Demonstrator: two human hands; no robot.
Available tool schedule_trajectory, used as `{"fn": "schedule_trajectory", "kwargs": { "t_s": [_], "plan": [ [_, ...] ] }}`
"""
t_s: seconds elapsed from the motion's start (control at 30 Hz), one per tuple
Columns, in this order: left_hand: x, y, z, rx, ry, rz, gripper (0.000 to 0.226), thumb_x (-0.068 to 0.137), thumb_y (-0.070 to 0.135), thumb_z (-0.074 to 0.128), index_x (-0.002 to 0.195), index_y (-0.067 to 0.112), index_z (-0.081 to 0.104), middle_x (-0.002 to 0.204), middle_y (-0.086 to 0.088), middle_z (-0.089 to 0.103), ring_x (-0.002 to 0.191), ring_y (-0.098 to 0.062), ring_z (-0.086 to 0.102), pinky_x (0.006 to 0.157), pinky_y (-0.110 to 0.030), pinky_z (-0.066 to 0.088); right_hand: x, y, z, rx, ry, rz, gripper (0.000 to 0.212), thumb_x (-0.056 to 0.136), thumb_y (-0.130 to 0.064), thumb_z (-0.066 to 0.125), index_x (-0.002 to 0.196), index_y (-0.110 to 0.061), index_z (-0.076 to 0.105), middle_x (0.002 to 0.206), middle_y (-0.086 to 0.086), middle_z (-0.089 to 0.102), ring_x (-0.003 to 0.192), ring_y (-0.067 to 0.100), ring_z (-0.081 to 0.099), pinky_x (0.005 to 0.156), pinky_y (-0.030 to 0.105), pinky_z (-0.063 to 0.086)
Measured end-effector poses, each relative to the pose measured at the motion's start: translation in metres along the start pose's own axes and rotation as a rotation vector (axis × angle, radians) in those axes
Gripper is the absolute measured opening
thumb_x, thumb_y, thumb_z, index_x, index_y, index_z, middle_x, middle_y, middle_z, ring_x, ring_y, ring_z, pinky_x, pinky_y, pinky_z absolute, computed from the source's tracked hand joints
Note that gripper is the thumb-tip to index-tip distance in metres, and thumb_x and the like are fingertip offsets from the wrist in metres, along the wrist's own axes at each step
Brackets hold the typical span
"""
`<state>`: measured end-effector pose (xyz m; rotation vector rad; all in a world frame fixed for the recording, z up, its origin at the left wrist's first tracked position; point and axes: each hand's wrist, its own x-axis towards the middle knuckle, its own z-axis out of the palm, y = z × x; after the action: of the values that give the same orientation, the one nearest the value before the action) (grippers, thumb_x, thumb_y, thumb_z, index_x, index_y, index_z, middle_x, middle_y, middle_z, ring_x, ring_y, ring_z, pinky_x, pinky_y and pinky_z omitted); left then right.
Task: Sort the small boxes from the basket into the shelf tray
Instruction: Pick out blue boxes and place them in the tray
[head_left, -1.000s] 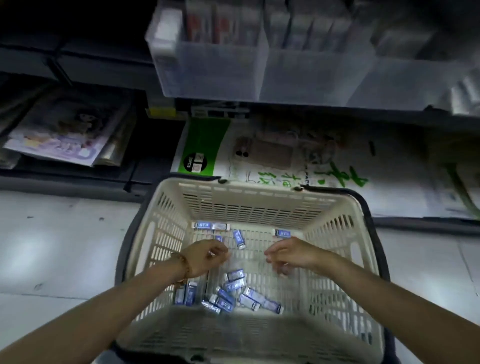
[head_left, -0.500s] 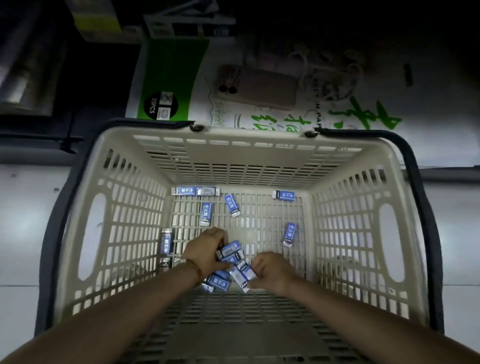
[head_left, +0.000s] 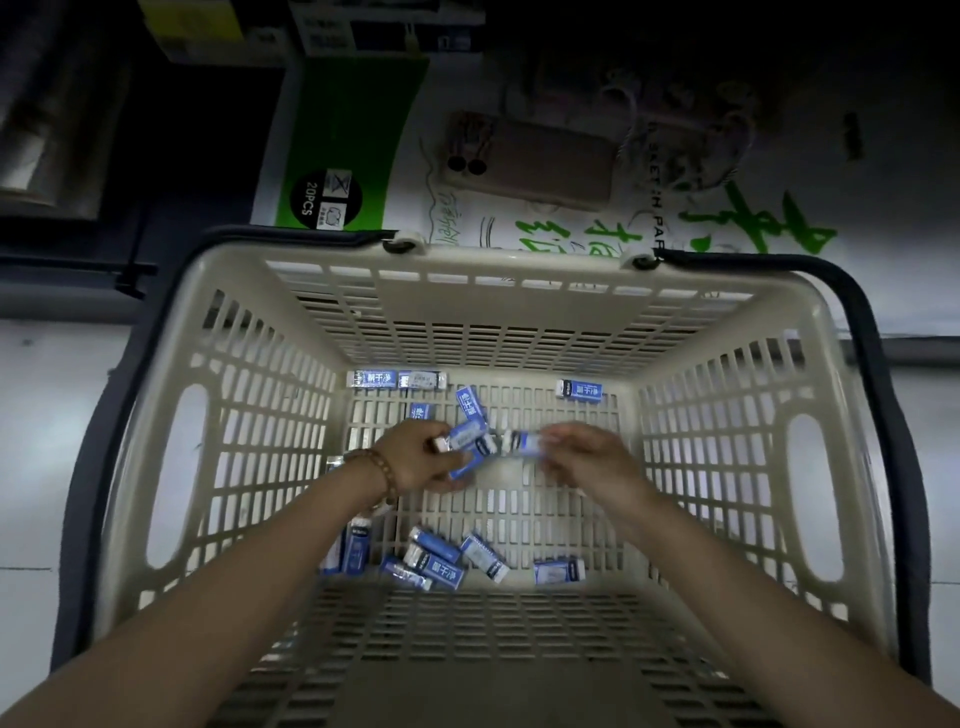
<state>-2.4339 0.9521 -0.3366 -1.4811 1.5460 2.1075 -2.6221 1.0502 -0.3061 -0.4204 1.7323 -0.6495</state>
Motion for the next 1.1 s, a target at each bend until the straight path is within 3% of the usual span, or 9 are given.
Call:
{"fn": "schedule_trajectory", "kwargs": {
  "t_s": [0.07, 0.17, 0.33, 0.47, 0.53, 0.63, 0.8, 0.93, 1.1],
  "plan": [
    [-0.004, 0.013, 0.001, -0.267, 0.029, 0.008, 0.013, 0.085, 0.009, 0.063, 0.098, 0.011, 0.062, 0.089, -0.006, 0.069, 0.068, -0.008, 0.07, 0.064, -0.017, 0.056, -0.005, -0.019, -0.004, 0.281, 0.055, -0.038, 0.008, 0.089, -0.012, 0.06, 0.094, -0.012, 0.067, 0.082, 0.003, 0.068, 0.074, 0.013, 0.064, 0.072, 0.024, 0.053],
    [-0.012, 0.032, 0.004, -0.495, 0.064, 0.09, 0.022, 0.079, 0.01, 0.067, 0.1, 0.013, 0.061, 0.087, -0.004, 0.071, 0.075, -0.01, 0.07, 0.067, -0.021, 0.056, -0.014, -0.033, 0.001, 0.529, -0.044, -0.092, 0.004, 0.084, -0.012, 0.064, 0.086, -0.015, 0.066, 0.075, -0.002, 0.068, 0.071, 0.01, 0.064, 0.066, 0.018, 0.053],
    [-0.022, 0.048, 0.007, -0.584, 0.069, 0.227, 0.028, 0.072, 0.016, 0.065, 0.1, 0.013, 0.06, 0.089, -0.004, 0.074, 0.083, -0.013, 0.07, 0.071, -0.021, 0.056, -0.021, -0.036, 0.013, 0.56, -0.126, -0.152, 0.024, 0.083, -0.01, 0.064, 0.107, -0.007, 0.064, 0.091, 0.003, 0.074, 0.079, 0.009, 0.068, 0.071, 0.017, 0.054],
    [-0.025, 0.05, 0.014, -0.65, 0.036, 0.206, 0.027, 0.079, 0.023, 0.063, 0.102, 0.009, 0.059, 0.097, -0.008, 0.073, 0.087, -0.018, 0.07, 0.078, -0.025, 0.056, -0.019, -0.031, 0.016, 0.58, -0.055, -0.15, 0.021, 0.078, -0.009, 0.069, 0.099, -0.004, 0.066, 0.094, 0.01, 0.073, 0.083, 0.014, 0.069, 0.072, 0.019, 0.055],
    [-0.027, 0.053, 0.018, -0.61, 0.049, 0.201, 0.033, 0.07, 0.03, 0.068, 0.095, 0.01, 0.057, 0.09, -0.004, 0.074, 0.083, -0.015, 0.07, 0.072, -0.022, 0.056, -0.02, -0.029, 0.018, 0.52, -0.049, -0.174, 0.014, 0.077, -0.009, 0.07, 0.091, -0.007, 0.069, 0.087, 0.006, 0.073, 0.079, 0.012, 0.069, 0.069, 0.018, 0.055],
    [-0.03, 0.055, 0.016, -0.506, 0.146, 0.174, 0.017, 0.081, 0.018, 0.064, 0.087, 0.011, 0.049, 0.085, -0.004, 0.072, 0.075, -0.011, 0.069, 0.064, -0.021, 0.057, -0.018, -0.027, 0.022, 0.422, -0.109, -0.171, 0.011, 0.086, -0.014, 0.063, 0.093, -0.01, 0.071, 0.089, 0.005, 0.075, 0.082, 0.013, 0.071, 0.07, 0.017, 0.055],
    [-0.042, 0.06, -0.018, -0.649, 0.384, 0.094, 0.01, 0.089, 0.009, 0.055, 0.086, 0.007, 0.046, 0.107, -0.021, 0.061, 0.096, -0.033, 0.062, 0.062, -0.032, 0.058, 0.016, -0.028, 0.022, 0.214, -0.038, -0.122, 0.008, 0.088, -0.015, 0.064, 0.094, -0.016, 0.068, 0.09, -0.001, 0.072, 0.078, 0.011, 0.068, 0.066, 0.016, 0.055],
    [-0.061, 0.048, -0.035, -0.774, 0.413, 0.112, 0.016, 0.091, 0.01, 0.053, 0.103, 0.002, 0.049, 0.089, -0.013, 0.065, 0.079, -0.025, 0.069, 0.064, -0.032, 0.06, 0.053, -0.018, 0.041, -0.099, 0.01, -0.145, 0.034, 0.079, -0.016, 0.075, 0.109, -0.005, 0.064, 0.099, 0.006, 0.064, 0.086, 0.014, 0.06, 0.07, 0.019, 0.048],
    [-0.062, 0.051, -0.04, -0.816, 0.397, 0.177, 0.012, 0.091, 0.013, 0.053, 0.095, 0.002, 0.056, 0.078, -0.004, 0.071, 0.073, -0.018, 0.071, 0.064, -0.028, 0.059, 0.073, -0.008, 0.063, -0.316, 0.145, -0.147, 0.028, 0.069, -0.024, 0.083, 0.083, -0.018, 0.06, 0.067, -0.007, 0.054, 0.071, 0.014, 0.056, 0.062, 0.023, 0.041]
  ]
}}
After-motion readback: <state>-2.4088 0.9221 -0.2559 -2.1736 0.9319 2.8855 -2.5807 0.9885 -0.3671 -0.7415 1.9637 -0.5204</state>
